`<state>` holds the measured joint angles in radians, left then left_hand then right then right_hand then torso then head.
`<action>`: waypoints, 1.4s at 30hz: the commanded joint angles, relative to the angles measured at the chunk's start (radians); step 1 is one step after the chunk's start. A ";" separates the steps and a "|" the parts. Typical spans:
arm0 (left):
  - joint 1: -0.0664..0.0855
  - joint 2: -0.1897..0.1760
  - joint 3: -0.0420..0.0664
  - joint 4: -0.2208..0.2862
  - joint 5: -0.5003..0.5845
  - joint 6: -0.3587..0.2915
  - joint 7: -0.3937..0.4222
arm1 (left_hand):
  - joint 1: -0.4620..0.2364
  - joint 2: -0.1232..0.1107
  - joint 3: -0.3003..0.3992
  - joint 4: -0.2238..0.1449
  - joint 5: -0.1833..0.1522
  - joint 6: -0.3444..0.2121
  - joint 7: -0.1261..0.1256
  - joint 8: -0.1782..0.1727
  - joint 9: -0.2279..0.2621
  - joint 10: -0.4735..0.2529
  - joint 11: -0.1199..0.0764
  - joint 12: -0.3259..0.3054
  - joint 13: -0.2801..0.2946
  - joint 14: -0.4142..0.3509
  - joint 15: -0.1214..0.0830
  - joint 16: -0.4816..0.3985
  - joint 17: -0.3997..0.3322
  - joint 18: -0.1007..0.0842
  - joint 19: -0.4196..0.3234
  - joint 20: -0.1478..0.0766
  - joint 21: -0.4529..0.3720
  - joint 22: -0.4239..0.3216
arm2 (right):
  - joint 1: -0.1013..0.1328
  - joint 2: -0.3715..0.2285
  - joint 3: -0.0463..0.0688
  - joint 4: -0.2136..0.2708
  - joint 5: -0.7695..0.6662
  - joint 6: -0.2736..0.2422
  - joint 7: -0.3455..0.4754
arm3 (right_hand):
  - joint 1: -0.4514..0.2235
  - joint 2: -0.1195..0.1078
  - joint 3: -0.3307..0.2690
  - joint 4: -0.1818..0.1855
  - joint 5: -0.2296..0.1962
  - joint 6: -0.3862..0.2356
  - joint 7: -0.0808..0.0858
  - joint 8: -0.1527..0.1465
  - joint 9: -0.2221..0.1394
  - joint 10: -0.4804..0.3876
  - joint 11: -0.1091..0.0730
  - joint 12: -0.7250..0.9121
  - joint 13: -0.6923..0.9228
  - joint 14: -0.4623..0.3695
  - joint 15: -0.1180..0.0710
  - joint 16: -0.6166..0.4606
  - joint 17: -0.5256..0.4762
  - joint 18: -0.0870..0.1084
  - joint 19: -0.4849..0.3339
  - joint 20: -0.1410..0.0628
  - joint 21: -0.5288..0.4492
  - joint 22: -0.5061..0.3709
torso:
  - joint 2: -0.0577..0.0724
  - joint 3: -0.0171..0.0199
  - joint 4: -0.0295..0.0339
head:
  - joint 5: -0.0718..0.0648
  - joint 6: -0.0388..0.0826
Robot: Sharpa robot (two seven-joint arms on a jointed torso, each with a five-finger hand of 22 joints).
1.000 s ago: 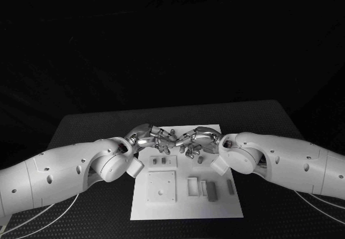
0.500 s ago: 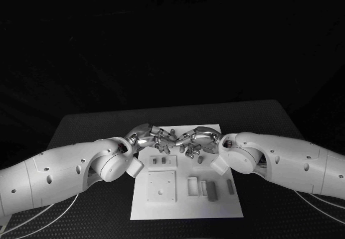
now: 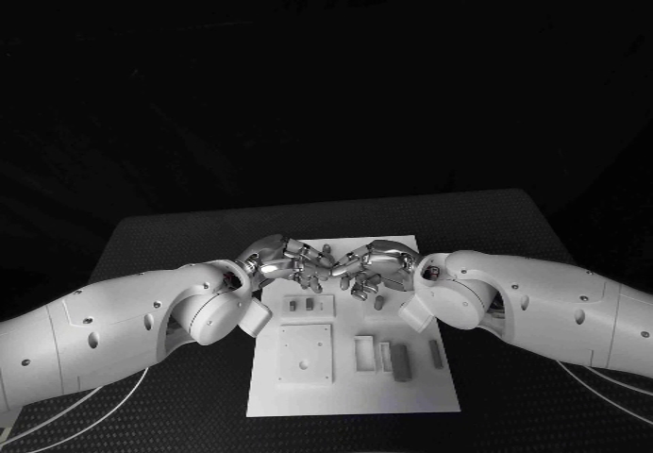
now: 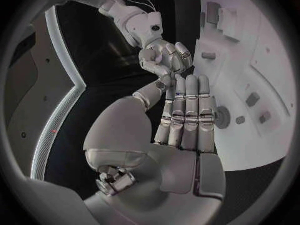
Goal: Assemble the parts on the task board
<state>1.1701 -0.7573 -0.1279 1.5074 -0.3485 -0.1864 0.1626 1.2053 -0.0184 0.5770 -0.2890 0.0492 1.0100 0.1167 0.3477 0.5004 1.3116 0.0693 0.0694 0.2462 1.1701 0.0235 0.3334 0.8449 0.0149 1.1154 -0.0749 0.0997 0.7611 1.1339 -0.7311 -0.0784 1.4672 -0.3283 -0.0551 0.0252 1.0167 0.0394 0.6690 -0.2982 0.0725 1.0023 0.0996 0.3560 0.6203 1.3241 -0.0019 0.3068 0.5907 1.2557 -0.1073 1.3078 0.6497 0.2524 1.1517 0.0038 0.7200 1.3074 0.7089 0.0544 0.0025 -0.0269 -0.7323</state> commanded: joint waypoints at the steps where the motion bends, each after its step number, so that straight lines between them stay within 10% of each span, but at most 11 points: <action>1: 0.000 0.001 0.000 0.002 -0.005 0.003 -0.007 | 0.006 0.001 0.005 0.000 0.002 0.009 0.001 0.003 0.002 0.009 0.000 0.005 0.002 0.010 0.001 -0.004 0.002 0.003 0.008 0.002 0.007 0.001 | 0.000 0.000 0.001 0.001 0.006 0.006 0.015 | -0.001 0.006 0.002 0.005 0.004 0.003 0.001 0.002 0.032 -0.009 -0.001 -0.008 0.002 -0.001 -0.006 -0.003 0.001 0.009 -0.003 0.001 0.003 0.019 | 0.000 0.0003 -0.0002 | -0.001 0.000; 10: 0.000 0.001 0.000 0.002 -0.005 0.004 -0.008 | 0.006 0.002 0.006 0.000 0.001 0.012 0.000 0.004 0.004 0.013 -0.001 0.006 0.002 0.014 -0.001 -0.004 0.004 0.004 0.011 0.000 0.009 0.003 | 0.000 -0.001 0.001 -0.001 0.019 0.004 0.007 | -0.012 0.003 -0.001 0.006 0.004 -0.015 0.009 -0.013 0.034 -0.030 0.007 -0.027 0.006 -0.005 0.002 -0.005 0.003 0.009 -0.009 0.005 0.001 0.019 | 0.000 0.0003 -0.0002 | -0.002 -0.001; 21: 0.000 0.000 0.000 0.001 -0.004 -0.002 -0.010 | 0.005 0.002 0.005 0.000 0.001 0.013 -0.001 0.005 0.005 0.016 -0.002 0.006 0.003 0.017 -0.002 -0.004 0.006 0.004 0.014 -0.001 0.010 0.004 | 0.000 -0.004 0.001 -0.002 0.044 0.008 0.007 | -0.063 -0.052 -0.057 0.008 0.002 -0.095 0.049 -0.073 0.013 -0.112 0.046 -0.092 -0.009 -0.020 0.039 -0.006 0.007 0.009 -0.024 0.012 0.000 0.020 | 0.000 0.0000 0.0000 | -0.003 -0.001; 37: 0.000 -0.002 0.000 -0.002 -0.009 -0.016 -0.012 | 0.005 0.002 0.005 0.000 0.001 0.014 -0.002 0.006 0.006 0.018 -0.003 0.006 0.004 0.019 -0.003 -0.003 0.007 0.004 0.016 -0.002 0.012 0.005 | 0.000 -0.014 0.001 -0.023 0.046 -0.013 0.015 | -0.074 -0.061 -0.075 0.012 0.003 -0.101 0.054 -0.083 0.007 -0.116 0.051 -0.105 -0.016 -0.024 0.044 -0.006 0.008 0.009 -0.027 0.013 0.000 0.019 | 0.000 0.0006 -0.0002 | -0.002 -0.001; 42: 0.000 -0.006 0.000 0.000 -0.159 -0.038 -0.016 | 0.006 0.002 0.005 -0.001 0.001 0.015 -0.002 0.006 0.007 0.019 -0.004 0.005 0.004 0.020 -0.003 -0.004 0.008 0.004 0.016 -0.002 0.012 0.006 | 0.001 -0.021 0.001 -0.051 0.037 -0.033 0.030 | -0.074 -0.061 -0.076 0.012 0.003 -0.100 0.054 -0.083 0.007 -0.115 0.051 -0.105 -0.016 -0.024 0.044 -0.006 0.009 0.009 -0.027 0.013 0.000 0.019 | 0.000 0.0006 -0.0004 | -0.001 -0.001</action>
<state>1.1695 -0.7633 -0.1286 1.5044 -0.3966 -0.2027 0.1461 1.2072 -0.0217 0.5768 -0.2896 0.0472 1.0173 0.1153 0.3516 0.5058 1.3222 0.0661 0.0734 0.2485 1.1811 0.0195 0.3334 0.8515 0.0149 1.1262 -0.0785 0.1081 0.7650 1.1345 -0.7510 -0.0778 1.4220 -0.2892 -0.0703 0.0303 0.9542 -0.0197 0.5989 -0.2854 0.0735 0.9062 0.1518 0.2775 0.6286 1.2133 0.0480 0.2051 0.5755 1.2308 -0.0711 1.3079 0.6568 0.2412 1.1317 0.0162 0.7199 1.3073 0.7087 0.0546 0.0022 -0.0287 -0.7333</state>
